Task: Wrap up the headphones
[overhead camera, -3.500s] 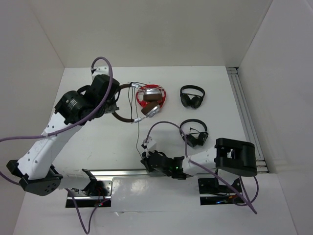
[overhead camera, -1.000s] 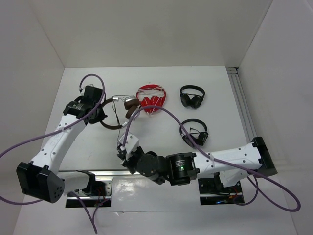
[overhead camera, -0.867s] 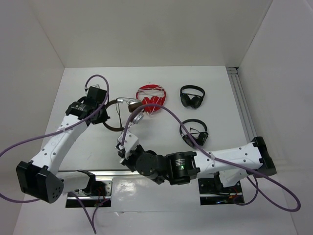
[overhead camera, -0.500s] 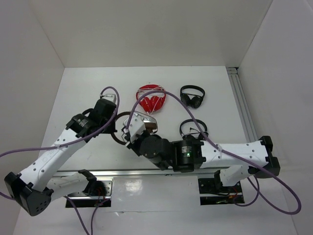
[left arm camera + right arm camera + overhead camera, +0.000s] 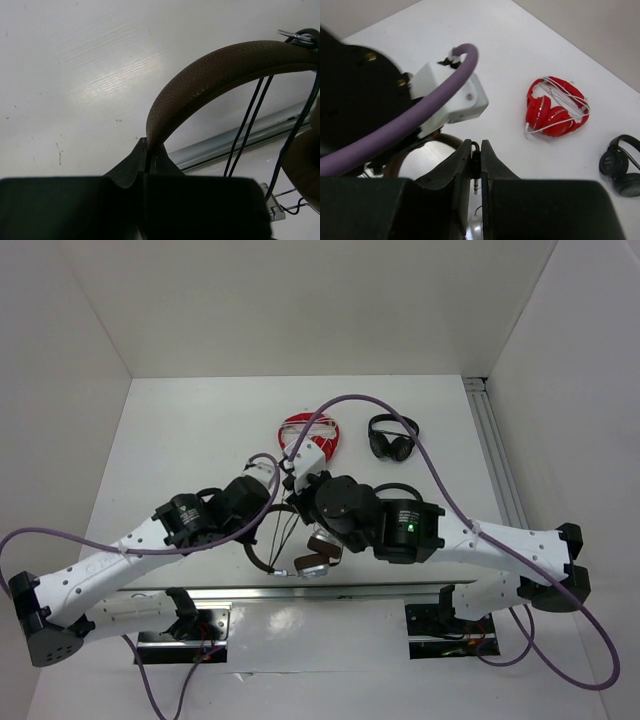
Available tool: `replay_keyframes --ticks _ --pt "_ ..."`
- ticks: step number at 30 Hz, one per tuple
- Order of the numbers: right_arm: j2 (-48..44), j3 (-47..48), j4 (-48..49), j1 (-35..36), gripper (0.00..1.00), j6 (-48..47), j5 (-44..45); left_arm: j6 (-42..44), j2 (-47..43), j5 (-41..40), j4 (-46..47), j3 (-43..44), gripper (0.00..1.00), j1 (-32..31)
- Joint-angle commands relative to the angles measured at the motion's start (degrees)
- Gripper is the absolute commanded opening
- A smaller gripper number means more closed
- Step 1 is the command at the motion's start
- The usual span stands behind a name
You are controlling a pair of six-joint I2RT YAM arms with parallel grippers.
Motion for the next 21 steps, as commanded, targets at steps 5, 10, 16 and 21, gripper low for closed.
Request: replay_keyframes --ticks 5,10,16,21 --pt "-2.38 -5.88 1.16 -6.38 0.0 -2.03 -1.73 -3.31 -2.16 -1.51 -4.72 6.39 0.0 -4.52" --pt "-2.39 -9.58 3.1 -9.01 0.0 -3.35 -5.42 -2.7 -4.43 -0.38 -7.89 9.64 0.0 -4.52" --pt "-2.39 -11.52 5.03 -12.1 0.0 -3.35 -11.3 0.56 -6.55 3.84 -7.9 11.76 0.0 -4.52" --pt "-3.71 -14.41 7.14 -15.52 0.0 -3.35 -18.32 0.39 -7.78 3.32 -7.9 14.83 0.0 -4.52"
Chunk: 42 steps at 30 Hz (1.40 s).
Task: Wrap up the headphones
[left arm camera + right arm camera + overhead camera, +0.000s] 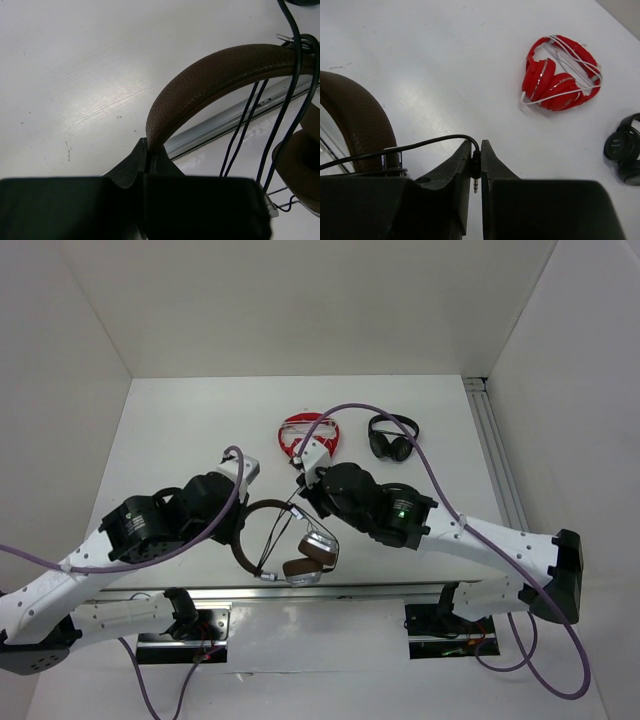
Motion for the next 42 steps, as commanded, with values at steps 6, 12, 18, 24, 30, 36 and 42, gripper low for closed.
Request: replay_keyframes --ticks 6,12,18,24,30,36,42 --pt "-4.02 -4.92 6.13 -5.55 0.07 0.11 -11.27 -2.84 -0.92 0.35 5.39 5.3 0.0 -0.24" --pt "-6.13 -5.98 6.13 -9.24 0.4 1.96 -7.15 -5.48 2.68 -1.33 5.39 6.36 0.0 0.28" --pt "-6.75 -9.85 5.6 -16.43 0.62 8.02 -7.49 -6.54 2.69 0.6 6.0 6.98 0.0 7.31" --pt "-6.75 -12.83 5.08 -20.58 0.7 10.57 -9.25 -5.39 3.22 4.03 7.23 7.59 0.0 14.96" --pt "-8.67 -14.51 3.68 -22.25 0.72 17.06 -3.55 -4.26 3.92 7.19 11.01 2.07 0.0 24.27" --pt "-13.68 -18.81 3.14 -22.25 0.73 20.5 -7.83 -4.33 4.7 13.08 18.74 -8.92 0.0 37.28" --pt "-18.69 -23.03 3.84 -22.25 0.86 21.65 -12.15 -9.17 8.14 11.84 21.2 -15.69 0.0 46.34"
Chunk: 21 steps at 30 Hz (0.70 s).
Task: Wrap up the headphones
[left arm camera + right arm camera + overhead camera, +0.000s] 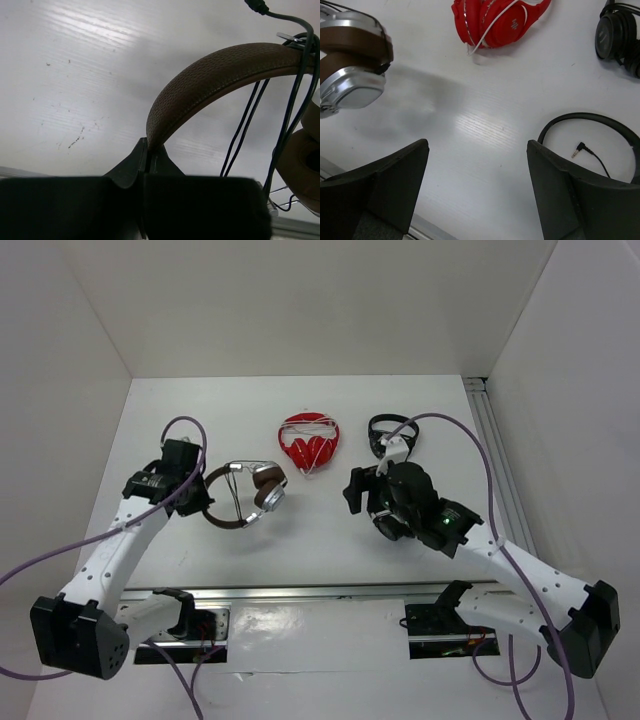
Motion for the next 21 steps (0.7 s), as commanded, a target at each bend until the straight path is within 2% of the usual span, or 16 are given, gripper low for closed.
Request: replay_keyframes --ticks 1,5,7,8,11,19,20,21 --pt "-2.52 -1.53 1.07 -0.29 0.86 1.62 -2.67 -3.84 0.07 2.56 7.48 -2.07 0.0 3.39" --pt "-2.53 -3.37 2.12 0.85 0.88 2.15 -4.69 -11.28 0.6 -2.26 8.9 -8.39 0.0 4.19" --pt "-2.53 -4.08 2.74 1.73 0.89 2.77 -5.3 -14.2 0.6 -2.54 10.72 -11.04 0.0 6.64" --pt "-2.53 -4.77 3.26 2.26 1.0 2.77 -5.3 -14.21 -0.27 -1.92 12.22 -12.53 0.0 7.17" --pt "-3.14 -6.09 3.8 4.54 1.0 3.38 -5.3 -15.8 -1.07 -0.69 16.97 -17.37 0.0 8.67" --pt "-3.14 -7.86 4.32 10.17 1.0 5.14 -1.7 -16.41 6.66 3.0 22.78 -22.73 0.0 10.78" --pt "-3.14 -7.86 4.32 10.69 1.0 5.66 -1.18 -16.41 7.45 3.0 22.78 -22.74 0.01 10.78" --pt "-2.62 -7.86 4.32 11.66 1.0 5.67 -0.48 -16.41 7.46 3.7 22.78 -22.74 0.07 10.78"
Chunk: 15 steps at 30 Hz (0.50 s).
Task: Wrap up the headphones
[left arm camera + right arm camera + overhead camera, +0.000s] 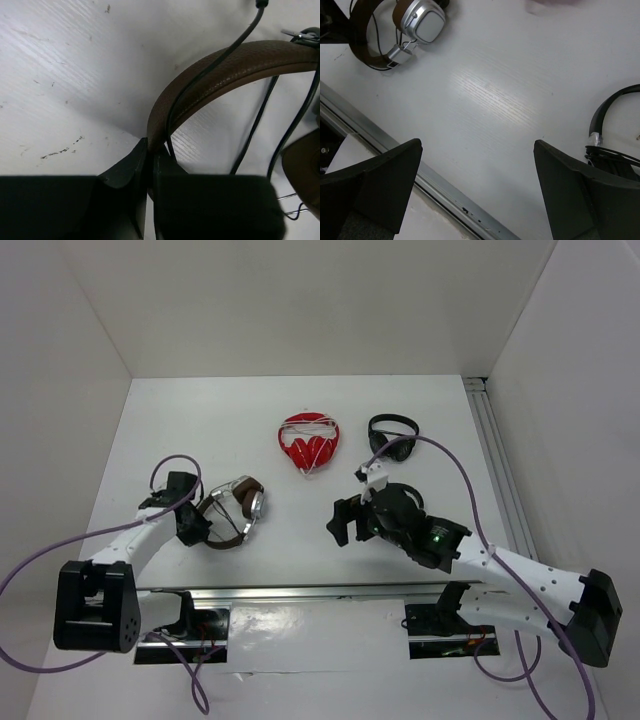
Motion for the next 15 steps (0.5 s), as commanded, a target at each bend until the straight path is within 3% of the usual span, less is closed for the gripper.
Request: replay_keyframes --ticks 1,4,5,6,9,15 --pt "-0.69 -0.27 2.64 2.42 1.0 1.34 2.39 -1.61 0.42 3.16 5.19 -0.21 0.2 0.27" --pt "-0.17 1.13 2.64 4.01 1.0 1.87 5.2 -1.09 -2.29 4.56 4.49 -0.21 0.35 0.27" --pt "-0.17 1.13 2.03 4.79 1.0 1.87 6.25 -1.09 -3.87 5.26 4.48 -0.21 0.57 0.27" --pt "-0.17 2.0 2.02 4.8 1.0 1.87 6.26 -1.09 -5.54 5.27 4.48 -0.21 0.72 0.27" --pt "-1.56 4.12 0.88 6.2 1.0 2.39 7.49 -0.56 -11.7 5.27 0.64 1.46 1.0 0.79" --pt "-4.56 10.17 -4.56 8.92 1.0 4.06 8.11 0.76 -20.91 5.27 -8.77 9.8 1.0 0.8"
